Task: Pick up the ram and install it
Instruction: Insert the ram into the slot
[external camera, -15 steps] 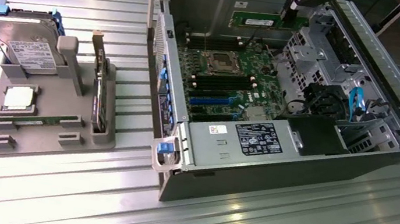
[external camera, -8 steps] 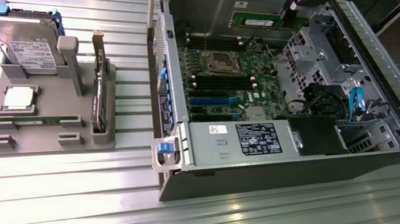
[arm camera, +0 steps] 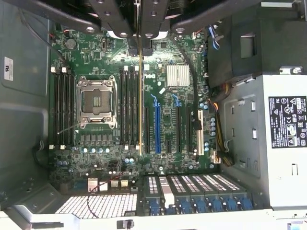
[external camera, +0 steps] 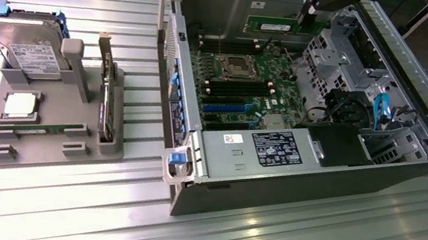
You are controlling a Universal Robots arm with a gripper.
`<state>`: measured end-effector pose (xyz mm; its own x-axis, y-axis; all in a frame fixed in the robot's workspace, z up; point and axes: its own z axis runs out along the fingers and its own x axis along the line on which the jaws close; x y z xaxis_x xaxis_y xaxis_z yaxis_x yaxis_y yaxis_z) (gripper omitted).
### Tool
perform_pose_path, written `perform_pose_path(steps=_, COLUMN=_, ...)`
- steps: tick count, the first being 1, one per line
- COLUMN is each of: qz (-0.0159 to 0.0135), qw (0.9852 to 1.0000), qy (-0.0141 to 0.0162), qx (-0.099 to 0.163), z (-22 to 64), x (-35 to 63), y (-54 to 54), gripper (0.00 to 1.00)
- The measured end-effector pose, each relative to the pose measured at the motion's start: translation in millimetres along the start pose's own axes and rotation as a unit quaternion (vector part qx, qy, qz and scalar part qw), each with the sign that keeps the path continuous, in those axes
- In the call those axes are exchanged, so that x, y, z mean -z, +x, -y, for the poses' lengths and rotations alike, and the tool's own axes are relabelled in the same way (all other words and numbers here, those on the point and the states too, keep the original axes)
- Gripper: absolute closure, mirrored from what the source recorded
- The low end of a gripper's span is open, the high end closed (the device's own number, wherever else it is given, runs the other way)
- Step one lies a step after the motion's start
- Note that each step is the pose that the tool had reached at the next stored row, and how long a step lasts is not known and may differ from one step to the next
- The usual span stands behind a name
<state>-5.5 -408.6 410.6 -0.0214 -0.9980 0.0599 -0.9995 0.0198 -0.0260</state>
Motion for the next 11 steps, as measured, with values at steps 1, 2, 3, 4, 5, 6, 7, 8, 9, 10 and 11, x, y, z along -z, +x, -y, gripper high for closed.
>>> perform_pose_path(steps=1, qz=0.0, qw=1.0, qy=0.0, qx=0.0, z=0.0, x=-1.1, y=-0.1, gripper=0.88)
perform_pose_path(steps=2, qz=0.0, qw=1.0, qy=0.0, qx=0.0, z=-0.1, x=-2.6, y=-0.1, gripper=0.88)
perform_pose_path(steps=3, qz=0.0, qw=1.0, qy=0.0, qx=0.0, z=-0.1, x=-4.0, y=-0.2, gripper=0.88)
perform_pose_path(steps=4, qz=0.0, qw=1.0, qy=0.0, qx=0.0, z=-0.2, x=-5.6, y=-0.3, gripper=0.88)
perform_pose_path(steps=5, qz=-0.0001, qw=1.0, qy=0.0, qx=0.0, z=-0.3, x=-7.0, y=-0.4, gripper=0.88)
perform_pose_path(steps=6, qz=-0.0001, qw=1.0, qy=0.0, qx=0.0, z=-0.3, x=-8.7, y=-0.5, gripper=0.88)
perform_pose_path(steps=7, qz=-0.0001, qw=1.0, qy=0.0, qx=0.0, z=-0.4, x=-9.9, y=-0.6, gripper=0.88)
perform_pose_path(steps=8, qz=-0.0001, qw=1.0, qy=0.0, qx=0.0, z=-0.4, x=-11.8, y=-0.7, gripper=0.88)
perform_pose_path(steps=9, qz=0.0, qw=1.0, qy=0.0, qx=0.0, z=-0.5, x=-14.2, y=-0.9, gripper=0.88)
perform_pose_path(steps=10, qz=-0.0001, qw=1.0, qy=0.0, qx=0.0, z=-0.7, x=-17.6, y=-1.1, gripper=0.88)
perform_pose_path(steps=11, qz=0.0, qw=1.0, qy=0.0, qx=0.0, z=-0.7, x=-19.4, y=-1.2, gripper=0.88)
